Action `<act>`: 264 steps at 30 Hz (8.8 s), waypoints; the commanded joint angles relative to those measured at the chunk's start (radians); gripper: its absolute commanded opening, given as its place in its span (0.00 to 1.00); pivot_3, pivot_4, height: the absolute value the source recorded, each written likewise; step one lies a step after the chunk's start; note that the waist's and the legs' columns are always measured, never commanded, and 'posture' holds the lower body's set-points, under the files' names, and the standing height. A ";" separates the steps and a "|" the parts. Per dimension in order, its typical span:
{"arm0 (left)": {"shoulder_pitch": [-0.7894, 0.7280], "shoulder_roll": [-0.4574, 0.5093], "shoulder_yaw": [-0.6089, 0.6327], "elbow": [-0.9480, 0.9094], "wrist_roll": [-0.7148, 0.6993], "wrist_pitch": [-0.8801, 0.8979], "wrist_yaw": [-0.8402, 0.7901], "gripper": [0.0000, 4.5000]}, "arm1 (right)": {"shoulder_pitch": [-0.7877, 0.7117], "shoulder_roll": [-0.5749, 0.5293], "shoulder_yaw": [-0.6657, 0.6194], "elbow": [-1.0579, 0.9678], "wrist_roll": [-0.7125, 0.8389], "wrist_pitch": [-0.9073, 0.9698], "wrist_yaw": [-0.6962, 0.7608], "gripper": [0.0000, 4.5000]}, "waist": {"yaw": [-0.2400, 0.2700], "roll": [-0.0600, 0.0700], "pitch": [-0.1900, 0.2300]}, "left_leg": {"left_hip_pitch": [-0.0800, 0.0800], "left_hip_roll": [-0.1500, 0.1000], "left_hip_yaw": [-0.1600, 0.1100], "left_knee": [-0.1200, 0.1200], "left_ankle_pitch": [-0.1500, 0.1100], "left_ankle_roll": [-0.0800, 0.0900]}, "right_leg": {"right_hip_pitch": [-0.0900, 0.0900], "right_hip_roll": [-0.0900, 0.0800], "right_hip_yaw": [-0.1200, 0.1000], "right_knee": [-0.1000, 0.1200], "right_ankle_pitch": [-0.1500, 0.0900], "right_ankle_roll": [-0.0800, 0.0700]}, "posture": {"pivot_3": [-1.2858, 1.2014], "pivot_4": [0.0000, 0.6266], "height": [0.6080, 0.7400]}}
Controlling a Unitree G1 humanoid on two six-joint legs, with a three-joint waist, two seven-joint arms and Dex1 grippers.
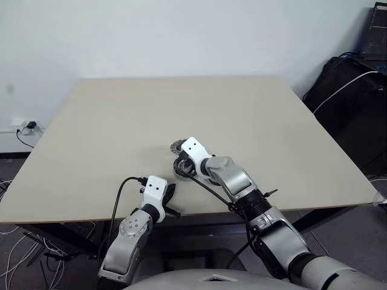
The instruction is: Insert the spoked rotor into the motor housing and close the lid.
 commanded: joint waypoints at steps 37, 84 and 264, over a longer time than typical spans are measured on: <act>0.003 0.001 -0.005 -0.035 -0.005 -0.006 -0.006 0.00 | 0.149 0.000 -0.070 -0.062 0.048 -0.279 -0.031 0.01 | 0.001 0.000 0.000 | 0.000 0.000 0.000 0.000 0.000 0.000 | 0.000 0.000 0.000 0.000 0.000 0.000 | 0.52 0.00 1.00; 0.003 0.000 -0.010 -0.033 -0.008 -0.007 -0.003 0.00 | 0.043 0.011 -0.054 0.087 -0.016 -0.244 -0.053 0.01 | 0.001 0.001 0.000 | 0.000 0.000 0.000 0.000 0.000 0.000 | 0.000 0.000 0.000 0.000 0.000 0.000 | 0.52 0.00 1.00; 0.027 0.049 0.017 -0.067 -0.005 0.017 -0.028 0.00 | 0.302 0.184 -0.621 -0.160 1.356 0.128 -0.578 0.11 | 0.002 0.007 0.004 | -0.011 0.001 0.001 0.000 0.000 0.001 | -0.011 0.000 0.001 0.000 0.003 0.006 | 0.52 0.00 1.00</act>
